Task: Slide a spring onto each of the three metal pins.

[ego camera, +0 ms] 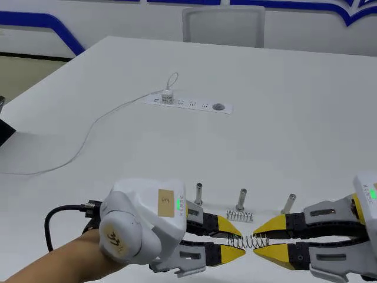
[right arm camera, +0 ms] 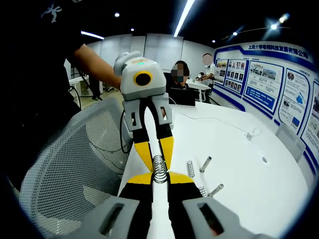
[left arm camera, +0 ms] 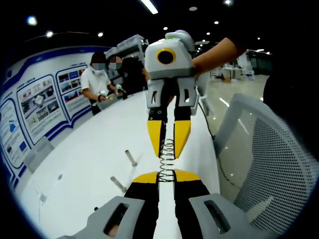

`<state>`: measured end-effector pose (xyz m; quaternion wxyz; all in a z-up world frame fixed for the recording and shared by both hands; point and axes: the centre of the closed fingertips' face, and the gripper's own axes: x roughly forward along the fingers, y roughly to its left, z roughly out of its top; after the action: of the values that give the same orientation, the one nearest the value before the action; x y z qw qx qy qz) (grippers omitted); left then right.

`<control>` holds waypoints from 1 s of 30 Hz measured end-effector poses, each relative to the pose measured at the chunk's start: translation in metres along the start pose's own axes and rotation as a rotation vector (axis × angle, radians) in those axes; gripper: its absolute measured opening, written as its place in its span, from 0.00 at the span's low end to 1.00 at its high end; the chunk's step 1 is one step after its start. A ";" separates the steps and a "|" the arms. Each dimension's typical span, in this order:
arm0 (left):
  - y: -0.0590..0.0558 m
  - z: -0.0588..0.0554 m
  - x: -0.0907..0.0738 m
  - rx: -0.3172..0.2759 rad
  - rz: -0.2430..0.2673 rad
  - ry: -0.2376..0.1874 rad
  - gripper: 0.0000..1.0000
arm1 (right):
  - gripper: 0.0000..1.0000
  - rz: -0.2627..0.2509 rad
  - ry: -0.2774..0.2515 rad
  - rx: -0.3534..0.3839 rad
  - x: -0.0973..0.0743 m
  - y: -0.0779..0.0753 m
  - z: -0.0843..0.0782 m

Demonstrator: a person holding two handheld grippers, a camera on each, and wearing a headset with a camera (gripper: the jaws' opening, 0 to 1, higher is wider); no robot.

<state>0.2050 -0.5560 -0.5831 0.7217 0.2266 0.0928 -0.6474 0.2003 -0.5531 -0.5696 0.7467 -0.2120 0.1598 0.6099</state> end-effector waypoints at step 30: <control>0.003 -0.005 0.000 -0.102 0.079 -0.054 0.11 | 0.10 -0.017 -0.083 0.091 0.013 -0.001 0.028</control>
<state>0.2086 -0.5537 -0.5865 0.7596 0.1755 0.0970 -0.6187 0.2033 -0.5274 -0.5518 0.7666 -0.1536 0.1545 0.6041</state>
